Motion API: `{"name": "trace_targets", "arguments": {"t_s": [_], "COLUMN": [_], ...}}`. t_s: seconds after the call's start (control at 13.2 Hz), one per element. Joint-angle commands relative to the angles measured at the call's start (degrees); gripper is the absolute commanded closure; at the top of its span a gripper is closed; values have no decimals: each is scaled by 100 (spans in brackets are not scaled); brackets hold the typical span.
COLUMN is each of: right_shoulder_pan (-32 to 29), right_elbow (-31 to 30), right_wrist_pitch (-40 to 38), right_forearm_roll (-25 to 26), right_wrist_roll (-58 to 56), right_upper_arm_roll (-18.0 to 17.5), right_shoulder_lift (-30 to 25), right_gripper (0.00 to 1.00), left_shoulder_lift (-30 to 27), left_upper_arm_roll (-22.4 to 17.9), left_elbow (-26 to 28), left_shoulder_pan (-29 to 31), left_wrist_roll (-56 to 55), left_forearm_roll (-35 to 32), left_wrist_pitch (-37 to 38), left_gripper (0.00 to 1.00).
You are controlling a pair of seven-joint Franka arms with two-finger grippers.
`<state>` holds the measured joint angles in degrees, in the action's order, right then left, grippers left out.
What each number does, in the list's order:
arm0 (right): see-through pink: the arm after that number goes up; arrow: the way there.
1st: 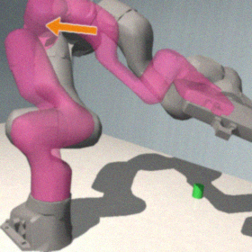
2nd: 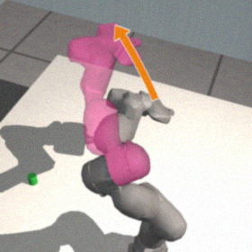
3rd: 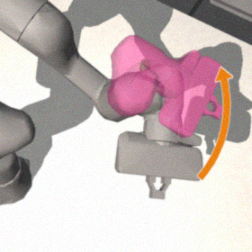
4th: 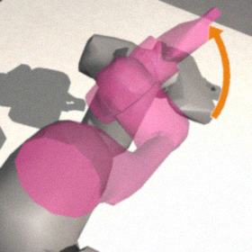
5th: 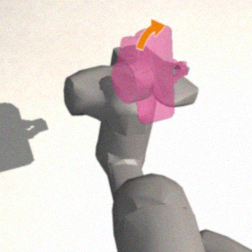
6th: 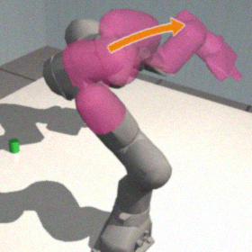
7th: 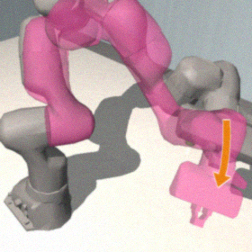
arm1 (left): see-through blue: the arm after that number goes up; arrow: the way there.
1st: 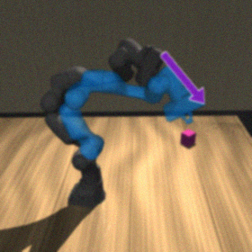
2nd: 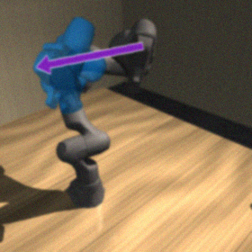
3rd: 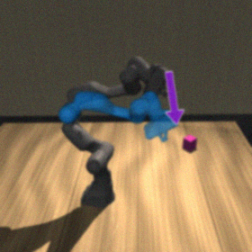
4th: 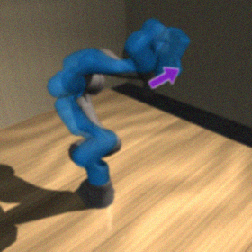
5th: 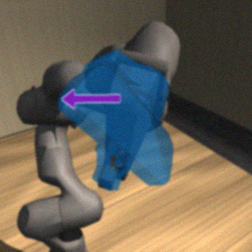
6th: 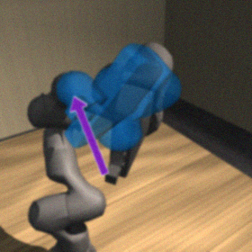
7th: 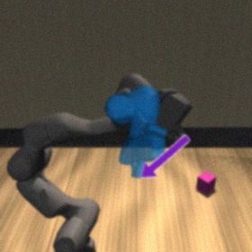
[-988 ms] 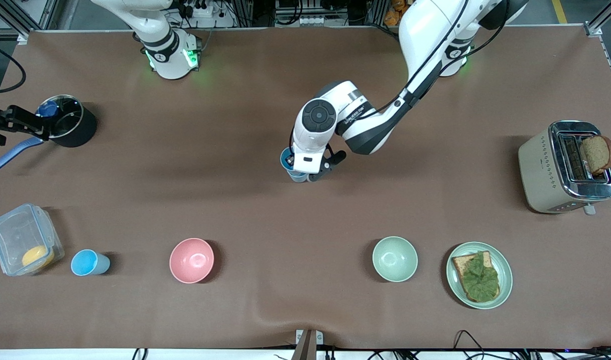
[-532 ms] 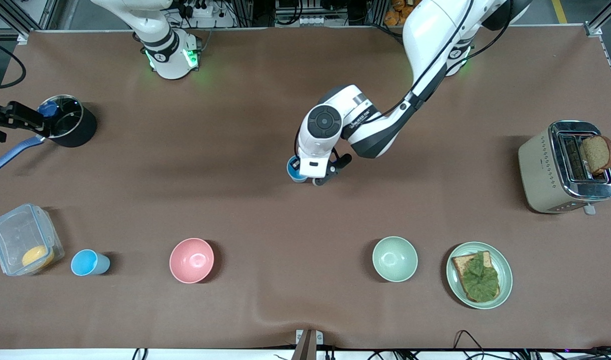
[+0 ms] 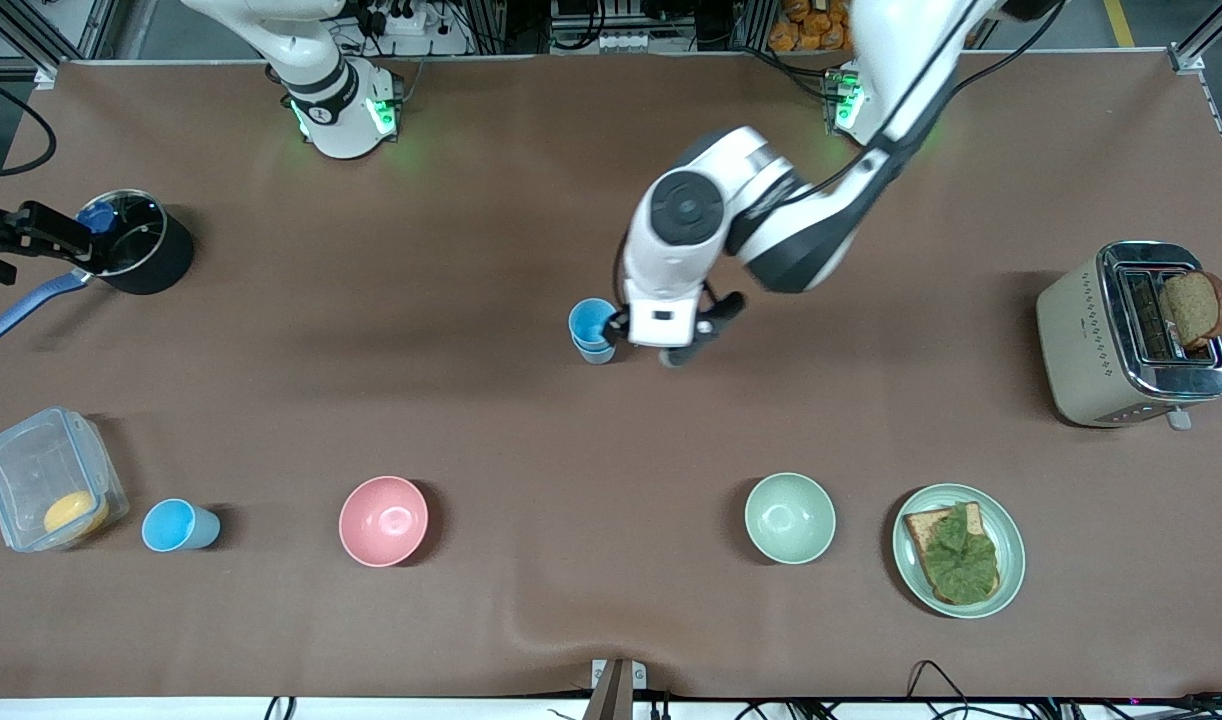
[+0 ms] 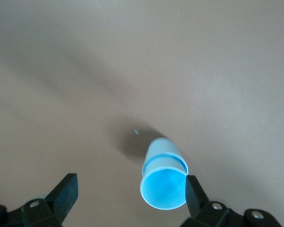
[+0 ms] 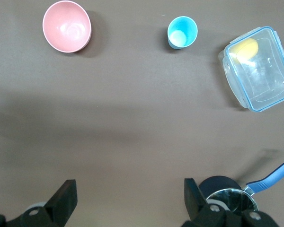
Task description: Stack blue cups with both arms
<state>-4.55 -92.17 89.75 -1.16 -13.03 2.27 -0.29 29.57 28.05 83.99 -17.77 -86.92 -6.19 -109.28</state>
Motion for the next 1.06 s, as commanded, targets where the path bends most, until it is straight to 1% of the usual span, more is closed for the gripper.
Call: {"name": "trace_targets", "arguments": {"t_s": [0.0,0.15,0.3,0.46,0.53,0.61,0.68,0.84,0.99], "right_shoulder_pan": [24,16,24,16,16,24,24,24,24], "right_elbow": [-20,-20,-11,-11,-11,-11,-11,-11,-11], "right_wrist_pitch": [-63,-63,-81,-81,-90,-90,-90,-90,-90], "right_forearm_roll": [11,11,11,11,11,11,11,11,11], "right_wrist_roll": [81,81,81,81,81,81,81,81,81], "right_upper_arm_roll": [-15,2,2,2,2,2,2,2,2], "right_shoulder_lift": [-111,-111,-111,-111,-111,-103,-111,-111,-103], "right_gripper": [0,0,0,0,0,0,0,0,0], "left_shoulder_lift": [-853,-1241,-1593,-1909,-2050,-2104,-2182,-2516,-2762], "left_upper_arm_roll": [25,25,25,25,-97,-585,-1042,-1677,-2213], "left_elbow": [171,171,171,171,205,180,171,179,179], "left_shoulder_pan": [588,1019,1362,1766,1794,1629,1384,1294,1189], "left_wrist_roll": [639,1437,2290,3570,3960,4164,4514,5523,6516], "left_forearm_roll": [-84,-84,-84,29,82,83,91,283,337], "left_wrist_pitch": [546,977,1224,1837,1997,2225,2288,2367,2700], "left_gripper": [0,0,0,0,0,0,0,0,0]}}
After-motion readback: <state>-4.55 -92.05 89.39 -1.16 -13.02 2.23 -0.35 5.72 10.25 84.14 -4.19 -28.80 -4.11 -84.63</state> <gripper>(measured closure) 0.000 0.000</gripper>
